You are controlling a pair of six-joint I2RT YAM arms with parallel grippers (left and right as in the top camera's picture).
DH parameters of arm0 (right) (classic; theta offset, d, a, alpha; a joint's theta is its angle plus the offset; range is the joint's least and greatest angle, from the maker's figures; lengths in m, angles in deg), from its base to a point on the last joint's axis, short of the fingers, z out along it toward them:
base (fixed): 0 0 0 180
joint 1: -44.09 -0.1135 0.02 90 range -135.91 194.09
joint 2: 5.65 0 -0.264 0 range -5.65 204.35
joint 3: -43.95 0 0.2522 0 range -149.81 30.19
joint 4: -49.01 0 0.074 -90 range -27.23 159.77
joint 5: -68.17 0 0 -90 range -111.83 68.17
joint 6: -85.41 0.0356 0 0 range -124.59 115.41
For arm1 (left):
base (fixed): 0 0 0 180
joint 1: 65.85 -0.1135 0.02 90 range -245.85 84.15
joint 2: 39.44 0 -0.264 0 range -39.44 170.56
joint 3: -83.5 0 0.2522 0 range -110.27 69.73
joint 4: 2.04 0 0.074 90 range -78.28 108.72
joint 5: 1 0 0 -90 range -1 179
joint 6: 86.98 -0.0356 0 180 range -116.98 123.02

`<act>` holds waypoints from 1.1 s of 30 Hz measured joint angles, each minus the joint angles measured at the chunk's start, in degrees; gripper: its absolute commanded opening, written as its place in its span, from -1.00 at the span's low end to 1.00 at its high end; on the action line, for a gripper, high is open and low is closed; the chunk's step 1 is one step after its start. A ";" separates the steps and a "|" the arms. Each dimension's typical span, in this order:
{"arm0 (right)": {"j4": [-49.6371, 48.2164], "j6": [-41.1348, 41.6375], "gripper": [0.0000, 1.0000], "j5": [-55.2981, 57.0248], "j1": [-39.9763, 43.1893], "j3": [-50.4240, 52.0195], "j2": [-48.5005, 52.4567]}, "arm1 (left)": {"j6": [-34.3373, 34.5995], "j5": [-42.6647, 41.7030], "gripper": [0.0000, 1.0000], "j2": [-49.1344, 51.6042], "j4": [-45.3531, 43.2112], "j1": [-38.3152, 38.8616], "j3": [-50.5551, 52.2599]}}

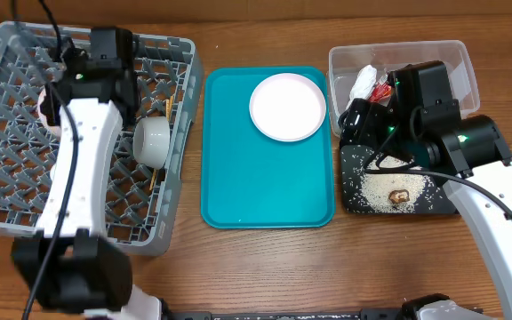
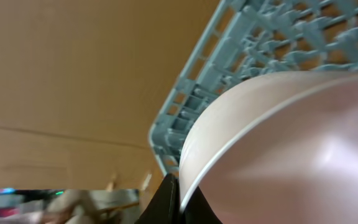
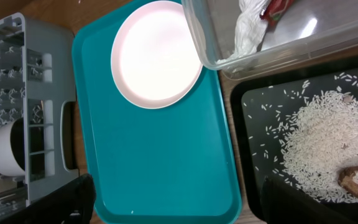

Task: Sort waste into correct bins and load items into the dishwasher
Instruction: 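Carry the small pink bowl with the left gripper into the dish rack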

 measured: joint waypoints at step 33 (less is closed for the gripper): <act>-0.09 0.04 0.72 0.02 0.02 0.02 0.00 | -2.51 8.07 -0.91 14.78 -6.08 -1.62 1.95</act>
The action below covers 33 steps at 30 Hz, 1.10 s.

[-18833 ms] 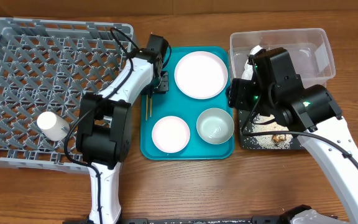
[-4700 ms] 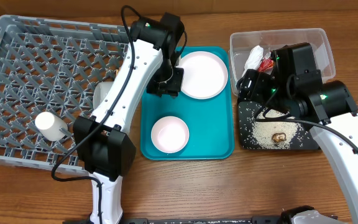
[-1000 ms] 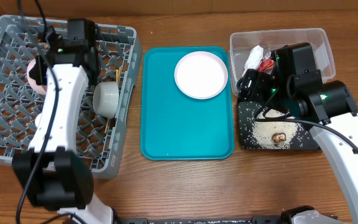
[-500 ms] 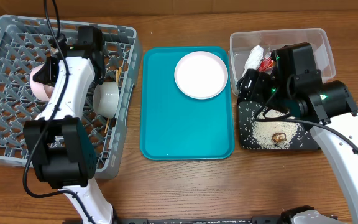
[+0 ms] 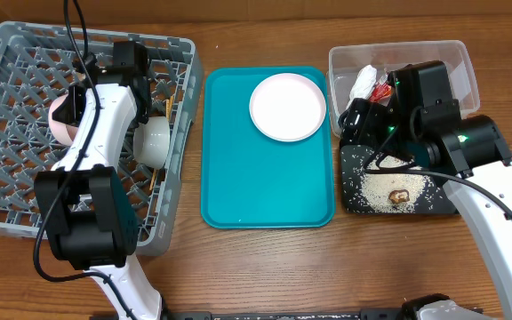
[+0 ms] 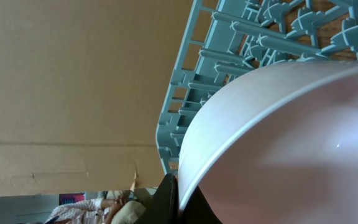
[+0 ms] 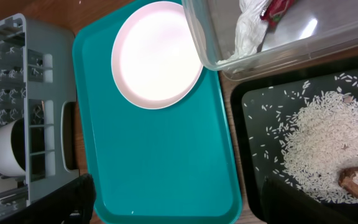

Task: Sort waste into correct bins and load items into the dishwasher
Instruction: 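Carry the small pink bowl with the left gripper into the dish rack, then set the pink bowl upright in the rack and open the left gripper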

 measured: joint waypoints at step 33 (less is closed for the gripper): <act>0.07 -0.02 0.72 0.00 -0.02 0.00 0.00 | -6.12 5.53 -0.92 0.02 -4.48 0.15 1.51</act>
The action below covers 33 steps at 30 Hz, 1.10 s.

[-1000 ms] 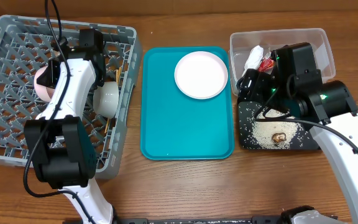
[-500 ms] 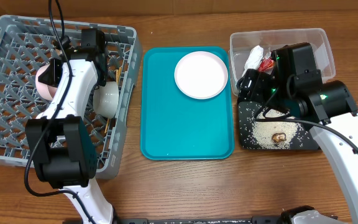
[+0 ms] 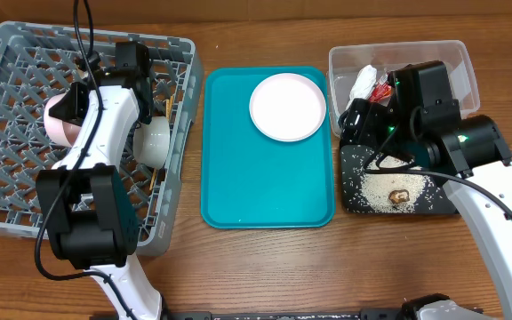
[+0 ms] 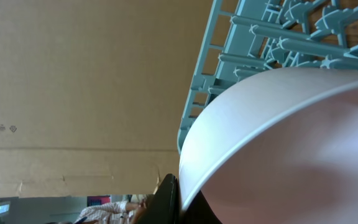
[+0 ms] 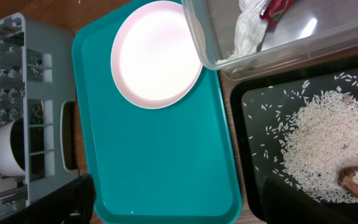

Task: Sort waste into correct bins and load items into the dishwasher
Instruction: 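Set the pink bowl upright in the rack and open the left gripper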

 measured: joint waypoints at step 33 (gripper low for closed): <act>0.00 0.02 0.72 0.00 0.00 -0.02 0.00 | 6.19 -48.46 1.00 -10.99 10.54 2.89 -0.44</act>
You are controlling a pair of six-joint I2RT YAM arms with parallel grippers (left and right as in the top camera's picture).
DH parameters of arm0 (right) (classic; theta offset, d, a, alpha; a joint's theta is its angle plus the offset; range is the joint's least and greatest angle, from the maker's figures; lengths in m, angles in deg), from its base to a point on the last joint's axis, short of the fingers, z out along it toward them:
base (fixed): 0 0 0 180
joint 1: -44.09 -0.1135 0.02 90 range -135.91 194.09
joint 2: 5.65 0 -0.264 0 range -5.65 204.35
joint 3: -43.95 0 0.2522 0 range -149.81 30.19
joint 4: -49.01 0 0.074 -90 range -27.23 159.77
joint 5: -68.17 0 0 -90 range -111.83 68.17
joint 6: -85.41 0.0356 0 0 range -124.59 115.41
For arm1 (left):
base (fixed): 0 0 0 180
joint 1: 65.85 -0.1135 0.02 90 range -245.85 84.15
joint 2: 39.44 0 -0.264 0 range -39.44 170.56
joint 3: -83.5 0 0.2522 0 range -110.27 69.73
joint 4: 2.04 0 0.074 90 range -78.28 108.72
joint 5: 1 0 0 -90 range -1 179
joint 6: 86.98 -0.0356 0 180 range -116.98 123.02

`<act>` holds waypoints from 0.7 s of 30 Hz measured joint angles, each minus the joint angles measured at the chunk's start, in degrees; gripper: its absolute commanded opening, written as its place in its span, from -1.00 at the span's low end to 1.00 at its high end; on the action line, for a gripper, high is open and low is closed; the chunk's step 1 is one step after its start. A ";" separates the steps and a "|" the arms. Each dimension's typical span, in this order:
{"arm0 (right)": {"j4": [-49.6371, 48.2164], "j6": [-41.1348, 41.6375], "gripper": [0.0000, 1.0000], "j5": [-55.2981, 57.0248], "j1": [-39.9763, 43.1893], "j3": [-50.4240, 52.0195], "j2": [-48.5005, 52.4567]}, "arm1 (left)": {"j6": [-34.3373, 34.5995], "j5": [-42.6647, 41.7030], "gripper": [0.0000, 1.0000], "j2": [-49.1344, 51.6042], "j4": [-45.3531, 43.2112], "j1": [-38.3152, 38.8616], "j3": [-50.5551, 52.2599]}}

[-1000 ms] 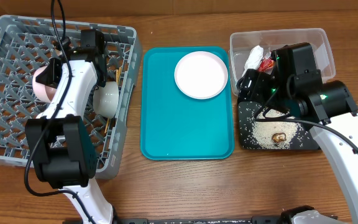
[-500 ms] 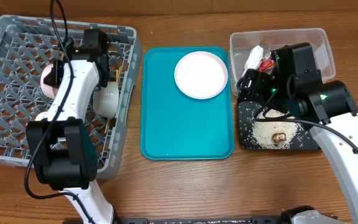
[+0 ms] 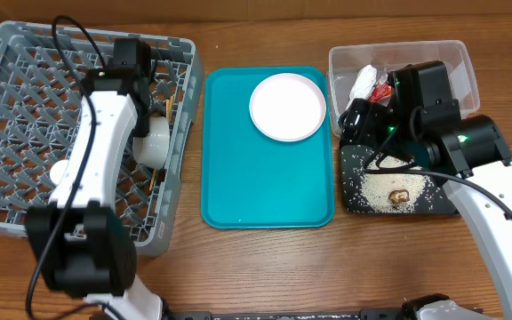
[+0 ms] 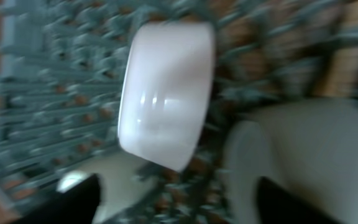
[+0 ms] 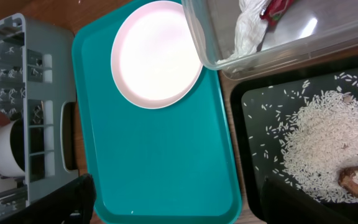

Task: Sort waste into correct bins and load items into the dishwasher
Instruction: 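Set the pink bowl upright in the rack and open the left gripper, then grasp the rim of the large white plate with the left gripper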

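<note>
In the blurred left wrist view a pale pink bowl [image 4: 166,93] stands on its edge among the pins of the grey dish rack [image 3: 25,53]. My left gripper [image 4: 179,202] is open and empty, back from the bowl; in the overhead view my own arm hides it. A white cup [image 3: 154,140] lies in the rack's right side. A white plate [image 3: 287,107] sits at the back of the teal tray [image 3: 265,187]. My right gripper [image 5: 176,202] hangs open and empty over the tray's right edge.
A clear bin [image 3: 443,62] at the back right holds crumpled paper and a red wrapper. In front of it a black tray [image 3: 363,200] holds scattered rice and a brown food scrap [image 3: 400,196]. A thin wooden stick [image 3: 165,110] lies in the rack by the cup.
My left gripper was shut on the pink bowl's rim; now it is open and drawn back, and the bowl stands by itself in the rack. The right arm has not moved.
My left gripper held the pink bowl by its rim over the back left of the rack. At the two later moments it still gripped the bowl, tilted on edge against the rack's pins. Now the bowl is let go in the rack. The right arm stayed still throughout.
</note>
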 measured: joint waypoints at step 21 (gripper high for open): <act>0.00 0.00 0.72 0.00 0.00 0.02 0.00 | 7.69 -43.76 0.71 -8.44 -10.69 16.74 -1.36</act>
